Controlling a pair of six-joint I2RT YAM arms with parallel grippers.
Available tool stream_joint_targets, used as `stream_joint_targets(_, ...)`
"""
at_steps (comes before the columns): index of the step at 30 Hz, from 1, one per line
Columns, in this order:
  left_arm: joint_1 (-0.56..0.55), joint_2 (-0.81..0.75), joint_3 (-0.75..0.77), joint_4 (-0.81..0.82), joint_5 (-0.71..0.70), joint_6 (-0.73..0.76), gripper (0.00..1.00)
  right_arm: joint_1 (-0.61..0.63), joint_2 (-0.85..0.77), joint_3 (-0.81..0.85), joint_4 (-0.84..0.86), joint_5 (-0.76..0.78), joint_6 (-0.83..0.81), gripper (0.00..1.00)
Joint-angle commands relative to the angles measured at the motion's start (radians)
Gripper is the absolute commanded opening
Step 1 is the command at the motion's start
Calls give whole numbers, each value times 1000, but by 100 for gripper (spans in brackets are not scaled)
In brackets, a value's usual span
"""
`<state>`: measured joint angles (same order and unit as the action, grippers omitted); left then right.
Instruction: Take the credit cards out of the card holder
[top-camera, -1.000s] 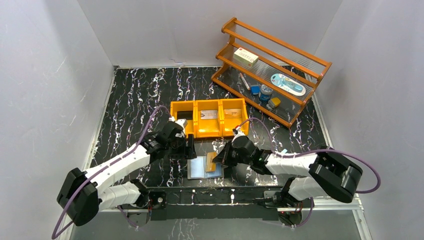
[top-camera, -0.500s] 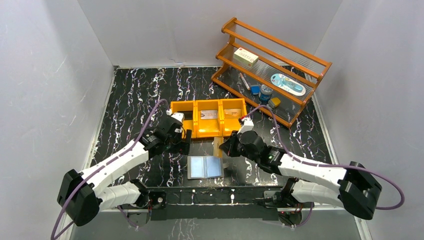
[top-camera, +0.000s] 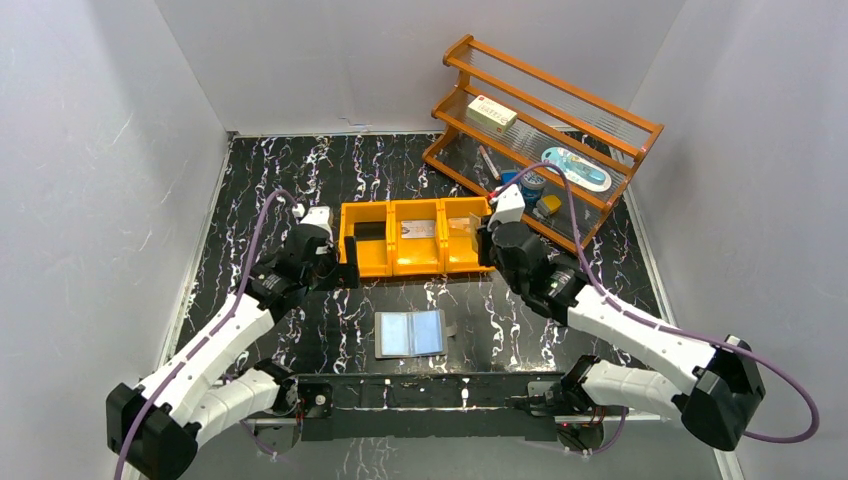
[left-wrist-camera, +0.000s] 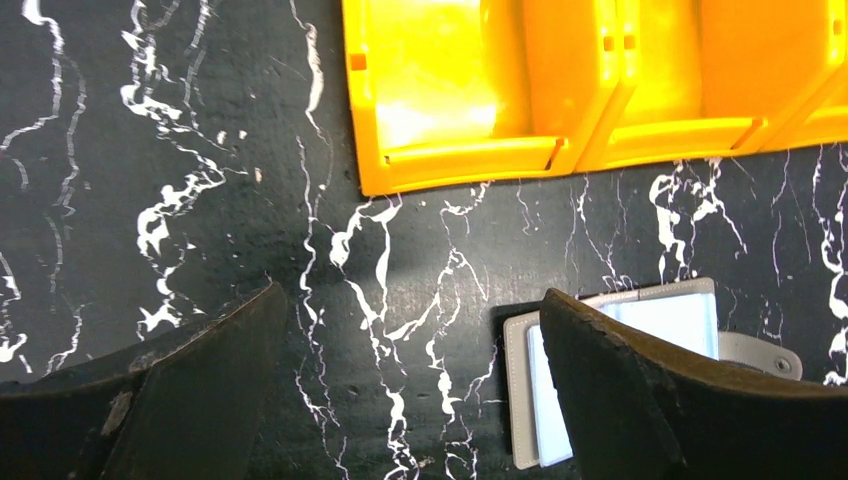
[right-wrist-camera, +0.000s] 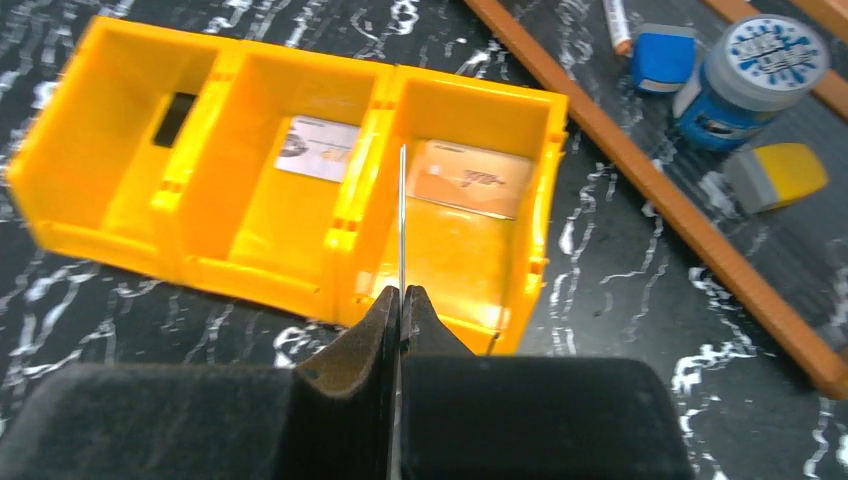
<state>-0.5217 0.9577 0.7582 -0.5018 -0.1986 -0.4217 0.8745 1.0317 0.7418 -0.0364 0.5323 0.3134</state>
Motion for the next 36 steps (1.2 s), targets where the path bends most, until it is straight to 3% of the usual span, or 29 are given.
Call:
stream_joint_targets(1, 3, -54, -23, 2, -95, -5, 98, -80, 41, 71, 13, -58, -182, 0)
stream_joint_targets(9, 4, -65, -21, -4, -111, 4, 98, -211, 147, 153, 24, -280, -332, 0)
stream_joint_targets(14, 3, -58, -19, -4, -114, 11, 98, -217, 203, 184, 50, -277, -478, 0)
stream_joint_targets(22, 3, -54, -18, -9, -123, 21, 98, -220, 359, 293, -55, -301, -714, 0)
stream_joint_targets(36, 4, -36, -16, -12, -111, 29, 98, -235, 575, 365, -9, -342, -1030, 0)
